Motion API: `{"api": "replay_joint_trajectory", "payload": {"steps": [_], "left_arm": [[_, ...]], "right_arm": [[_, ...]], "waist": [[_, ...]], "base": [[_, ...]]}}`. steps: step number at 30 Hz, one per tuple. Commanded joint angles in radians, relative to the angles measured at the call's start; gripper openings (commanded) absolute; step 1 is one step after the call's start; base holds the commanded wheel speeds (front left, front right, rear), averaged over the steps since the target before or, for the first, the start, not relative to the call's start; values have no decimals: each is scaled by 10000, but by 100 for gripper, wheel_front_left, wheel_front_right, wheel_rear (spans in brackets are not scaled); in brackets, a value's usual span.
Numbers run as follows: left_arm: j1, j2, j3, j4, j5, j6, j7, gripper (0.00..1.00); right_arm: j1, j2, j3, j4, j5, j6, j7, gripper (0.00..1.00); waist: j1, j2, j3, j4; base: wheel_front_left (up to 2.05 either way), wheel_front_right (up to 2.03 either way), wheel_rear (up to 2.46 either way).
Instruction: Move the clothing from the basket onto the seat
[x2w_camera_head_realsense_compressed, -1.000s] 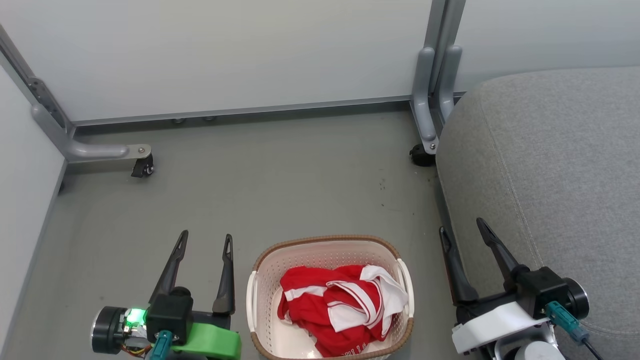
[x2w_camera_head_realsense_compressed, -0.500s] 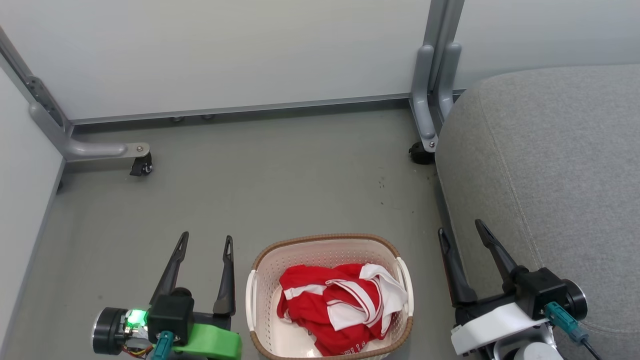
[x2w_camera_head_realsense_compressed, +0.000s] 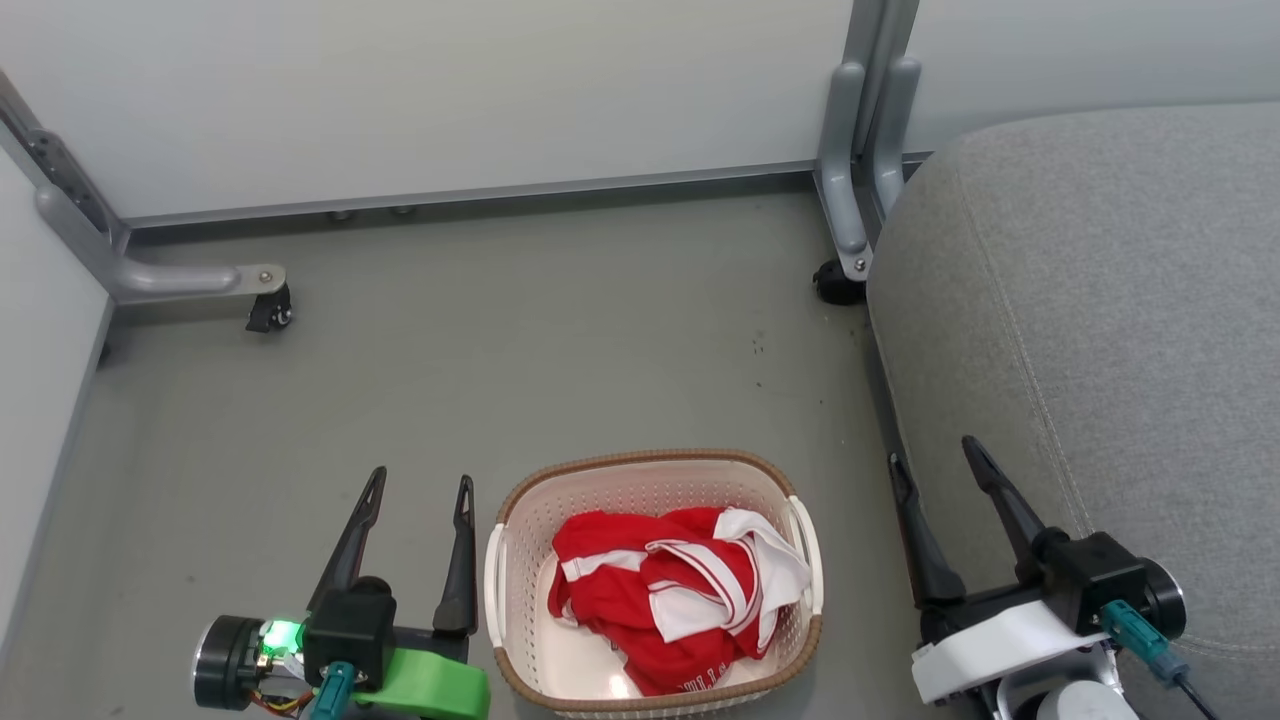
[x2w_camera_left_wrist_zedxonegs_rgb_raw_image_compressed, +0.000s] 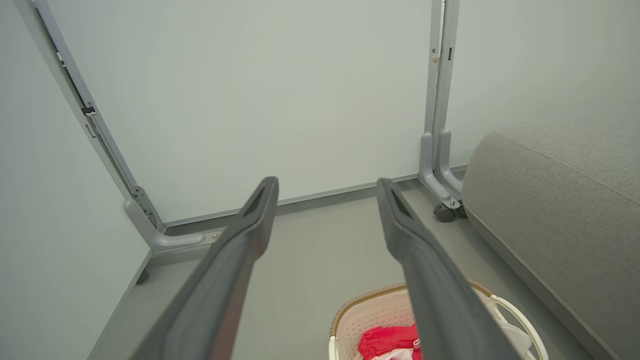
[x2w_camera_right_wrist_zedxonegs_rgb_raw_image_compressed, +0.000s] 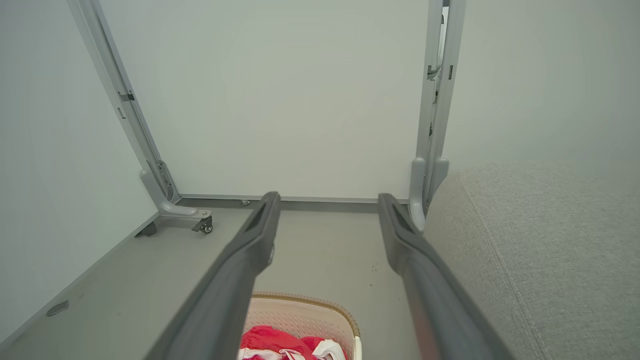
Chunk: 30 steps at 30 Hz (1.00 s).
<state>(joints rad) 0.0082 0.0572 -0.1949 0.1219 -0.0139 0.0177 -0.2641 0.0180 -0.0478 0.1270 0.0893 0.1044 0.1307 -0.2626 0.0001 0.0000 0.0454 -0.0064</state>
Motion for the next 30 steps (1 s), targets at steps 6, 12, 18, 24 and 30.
{"api": "replay_joint_trajectory", "payload": {"steps": [6, 12, 18, 24, 30], "left_arm": [[-721, -2, -118, 89, 37, -135, -6, 100], [-1927, -6, -536, 348, 245, -396, -6, 100], [-3412, 178, -1248, 1223, 531, -853, -8, 100], [-5077, 571, -2345, 2863, 828, -1248, -5, 100], [-6819, 1079, -3666, 4637, 1181, -1429, -5, 100]], "right_arm": [[-603, -42, -454, -201, 48, 1, -34, 100], [-1379, -52, -862, -655, -290, 1, -33, 100], [-2171, -244, -1373, -1222, -477, 1, -33, 100], [-2959, -473, -1667, -1766, -550, 1, -33, 100], [-3600, -387, -1633, -2215, -572, 1, -33, 100]], "waist": [[-1, 0, 1317, -168], [-1, 0, 2943, -217], [-1, 0, 4526, -297], [-1, 0, 5889, -528], [-1, 0, 6978, -967]], "base": [[0, 0, 0], [0, 0, 0], [0, 0, 0], [0, 0, 0], [0, 0, 0]]}}
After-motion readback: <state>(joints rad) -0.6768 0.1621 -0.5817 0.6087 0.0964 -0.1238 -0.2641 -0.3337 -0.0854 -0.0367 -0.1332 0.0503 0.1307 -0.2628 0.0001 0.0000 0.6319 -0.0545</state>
